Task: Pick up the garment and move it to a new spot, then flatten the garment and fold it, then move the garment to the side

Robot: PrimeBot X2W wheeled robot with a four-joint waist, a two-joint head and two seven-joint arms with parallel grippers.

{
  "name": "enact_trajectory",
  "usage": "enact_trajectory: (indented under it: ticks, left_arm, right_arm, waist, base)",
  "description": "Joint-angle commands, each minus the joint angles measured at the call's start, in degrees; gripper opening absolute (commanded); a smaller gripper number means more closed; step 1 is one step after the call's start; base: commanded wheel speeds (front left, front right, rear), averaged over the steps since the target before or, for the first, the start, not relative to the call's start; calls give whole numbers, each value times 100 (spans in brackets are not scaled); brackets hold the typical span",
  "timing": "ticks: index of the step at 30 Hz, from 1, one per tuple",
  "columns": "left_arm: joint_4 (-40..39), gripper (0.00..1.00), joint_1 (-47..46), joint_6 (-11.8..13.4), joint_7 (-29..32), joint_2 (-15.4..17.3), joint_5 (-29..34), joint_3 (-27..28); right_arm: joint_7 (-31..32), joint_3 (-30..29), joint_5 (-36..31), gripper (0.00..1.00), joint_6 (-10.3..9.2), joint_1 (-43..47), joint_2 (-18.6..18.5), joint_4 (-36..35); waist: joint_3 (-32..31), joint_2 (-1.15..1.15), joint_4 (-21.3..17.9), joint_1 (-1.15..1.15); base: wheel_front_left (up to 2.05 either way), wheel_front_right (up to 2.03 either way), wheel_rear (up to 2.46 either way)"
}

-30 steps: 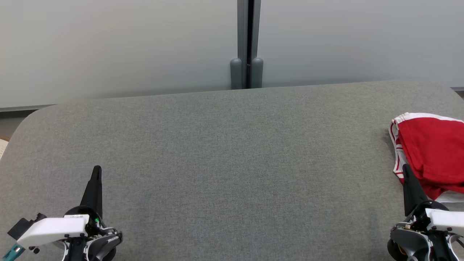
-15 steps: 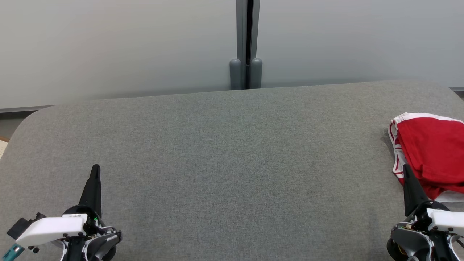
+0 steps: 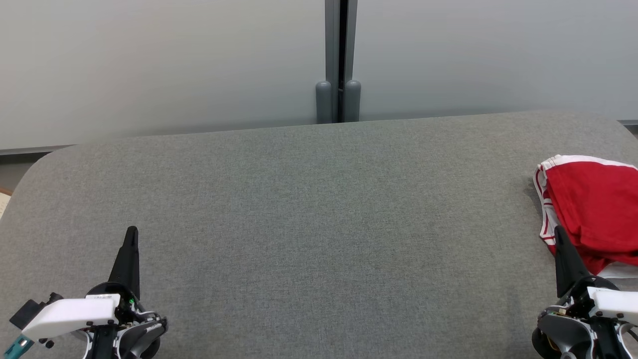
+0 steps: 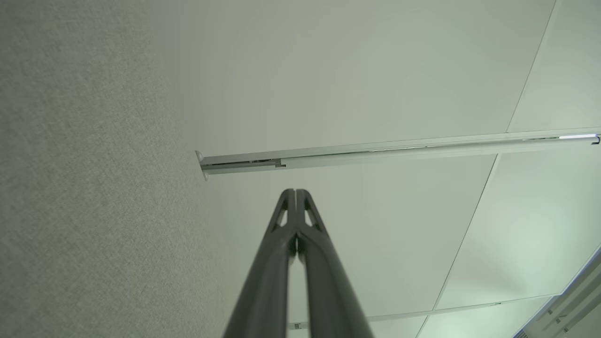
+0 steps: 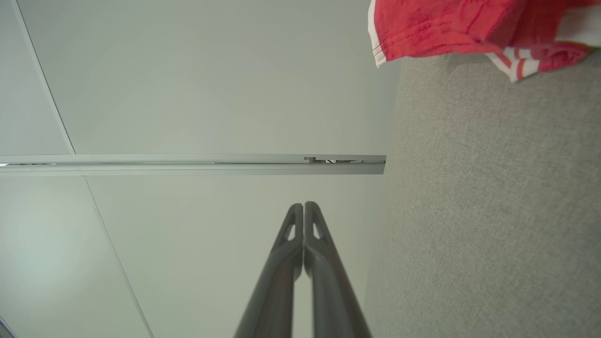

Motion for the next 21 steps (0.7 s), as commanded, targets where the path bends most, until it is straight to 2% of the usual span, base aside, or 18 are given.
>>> enact_trajectory:
  ticks: [1, 21]
  left_arm:
    - [-9, 0, -68, -16, 10, 28, 14, 29]
    - [-8, 0, -71, -16, 27, 12, 26, 49]
  right_arm:
    - [27, -13, -25, 0, 0, -48, -18, 3]
    - [44, -28, -40, 0, 0, -50, -3, 4]
  waist:
    - [0, 0, 0, 0]
    - [0, 0, 0, 0]
  base:
    - [0, 0, 0]
    - [0, 0, 0]
